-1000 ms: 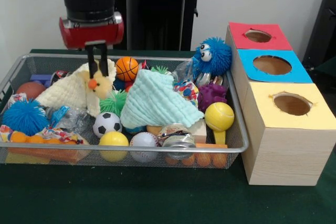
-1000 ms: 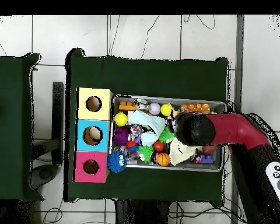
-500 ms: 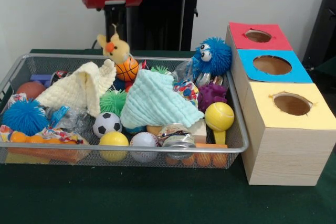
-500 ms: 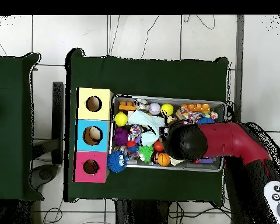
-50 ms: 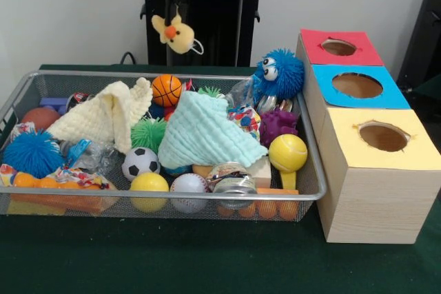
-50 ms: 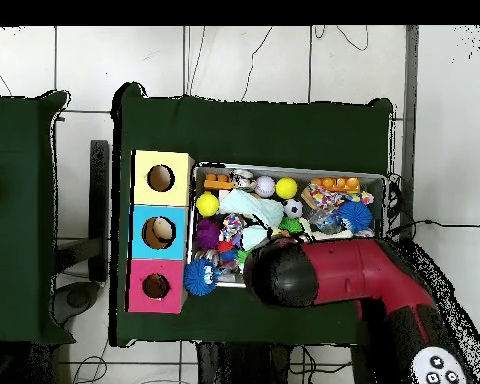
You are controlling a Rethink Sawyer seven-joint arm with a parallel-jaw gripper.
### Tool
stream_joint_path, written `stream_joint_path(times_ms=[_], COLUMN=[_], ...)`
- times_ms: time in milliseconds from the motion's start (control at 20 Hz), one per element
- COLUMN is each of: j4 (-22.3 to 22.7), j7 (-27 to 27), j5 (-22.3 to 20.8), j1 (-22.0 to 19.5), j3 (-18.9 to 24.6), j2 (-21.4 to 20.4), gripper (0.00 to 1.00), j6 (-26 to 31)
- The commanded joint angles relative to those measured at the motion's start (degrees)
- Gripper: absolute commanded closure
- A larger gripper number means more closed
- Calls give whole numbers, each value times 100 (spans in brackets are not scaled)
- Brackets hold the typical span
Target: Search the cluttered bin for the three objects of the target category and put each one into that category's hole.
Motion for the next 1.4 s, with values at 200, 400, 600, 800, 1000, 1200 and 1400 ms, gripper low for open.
stream_joint_path(times_ms=[200, 400, 600, 800, 1000, 1200, 1400], j4=[1141, 1216, 1203, 1128, 1010, 800, 712], j7=[2145, 2341, 2526, 2770, 3038, 3376, 3807], j5=[166, 269, 409, 542, 656, 730, 758], j1=[830, 1236, 1691, 2132, 2595, 3103, 3614], j3=[-1122, -1442, -1717, -1875, -2066, -2253, -2494], j2=[-322, -406, -561, -744, -831, -828, -679], gripper=[100, 100, 100, 100, 100, 100, 100], j6=[-879, -991, -855, -532, -264, 29, -4])
